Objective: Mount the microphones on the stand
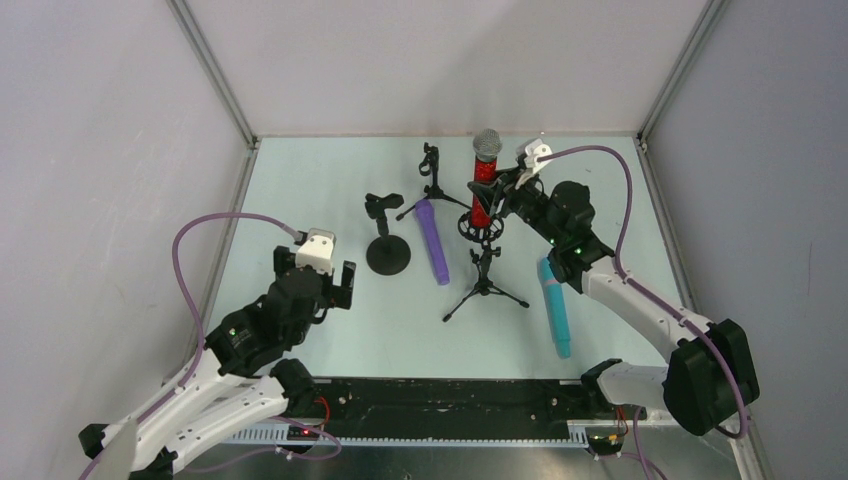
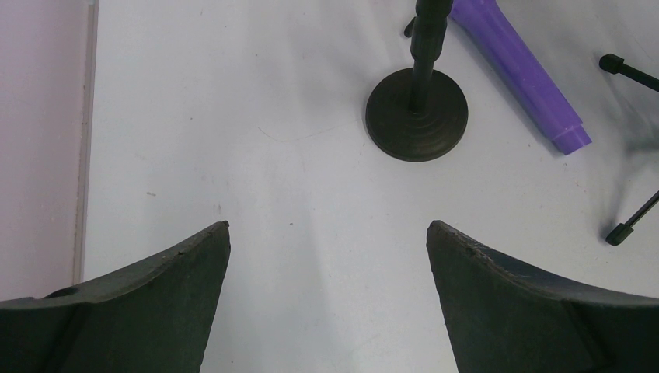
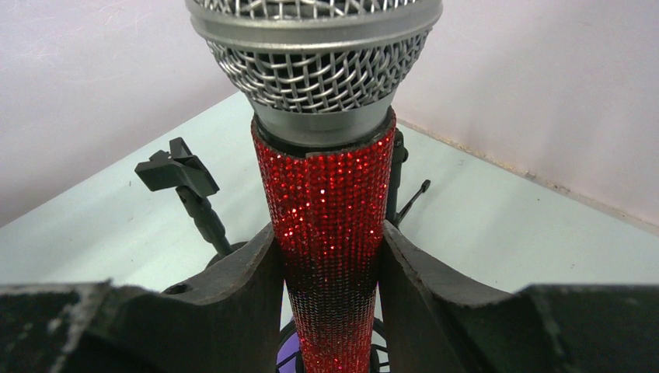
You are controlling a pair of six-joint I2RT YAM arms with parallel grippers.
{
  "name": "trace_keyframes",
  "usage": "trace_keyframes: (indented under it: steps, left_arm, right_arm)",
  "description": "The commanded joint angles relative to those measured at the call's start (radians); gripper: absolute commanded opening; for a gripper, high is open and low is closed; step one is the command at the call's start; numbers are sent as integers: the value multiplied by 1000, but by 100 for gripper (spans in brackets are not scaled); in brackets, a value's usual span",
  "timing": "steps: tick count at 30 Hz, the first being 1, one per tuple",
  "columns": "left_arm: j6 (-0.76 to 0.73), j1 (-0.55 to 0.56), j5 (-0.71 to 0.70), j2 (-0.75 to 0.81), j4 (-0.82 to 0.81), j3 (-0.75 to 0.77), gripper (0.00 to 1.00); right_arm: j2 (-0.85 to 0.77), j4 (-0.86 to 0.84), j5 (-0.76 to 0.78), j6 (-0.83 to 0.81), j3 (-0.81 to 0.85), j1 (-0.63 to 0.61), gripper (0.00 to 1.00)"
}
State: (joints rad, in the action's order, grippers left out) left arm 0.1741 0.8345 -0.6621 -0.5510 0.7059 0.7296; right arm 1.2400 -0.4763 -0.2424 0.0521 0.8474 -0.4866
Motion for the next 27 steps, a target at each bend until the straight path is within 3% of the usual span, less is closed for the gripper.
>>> trace_keyframes:
  steps: [1,8,21,27]
  left_arm:
    - [-15,-3,-21,-1,-11,22,100]
    - [-15,-4,-20,-3,-12,23,100]
    - [-16,-4,-14,-3,-10,24,100]
    - [-16,-4,-10,-14,-6,26,100]
  right_arm:
    - [43,70,-20,21,-2,9,0]
    - [65,40,-75,101,-2,30,0]
    - [100,83,-62,102,-3,34,0]
    - [73,-19,-21,115,-73,28,0]
